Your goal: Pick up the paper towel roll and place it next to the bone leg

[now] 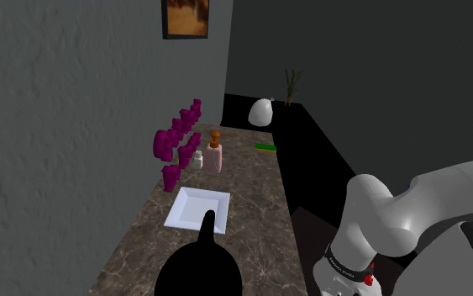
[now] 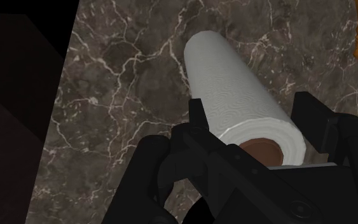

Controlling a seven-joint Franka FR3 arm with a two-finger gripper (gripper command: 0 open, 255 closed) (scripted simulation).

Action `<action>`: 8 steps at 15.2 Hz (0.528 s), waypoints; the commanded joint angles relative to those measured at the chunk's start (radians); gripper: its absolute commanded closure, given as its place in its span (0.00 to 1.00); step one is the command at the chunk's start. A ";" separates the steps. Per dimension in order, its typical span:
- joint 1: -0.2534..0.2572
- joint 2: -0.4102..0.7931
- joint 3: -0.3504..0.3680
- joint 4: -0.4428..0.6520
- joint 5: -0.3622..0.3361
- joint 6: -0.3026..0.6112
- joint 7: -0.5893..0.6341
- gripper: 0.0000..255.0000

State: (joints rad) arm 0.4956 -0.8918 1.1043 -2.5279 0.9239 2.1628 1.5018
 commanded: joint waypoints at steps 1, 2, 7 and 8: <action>0.000 0.000 0.000 0.000 0.000 0.000 0.000 1.00; 0.000 0.000 0.000 0.000 0.000 0.000 0.000 0.00; 0.000 0.000 0.000 0.000 0.000 0.000 0.000 0.00; 0.016 -0.018 -0.036 0.007 -0.020 -0.035 0.008 0.00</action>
State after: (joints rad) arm 0.5018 -0.8993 1.0892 -2.5234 0.9151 2.1480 1.5059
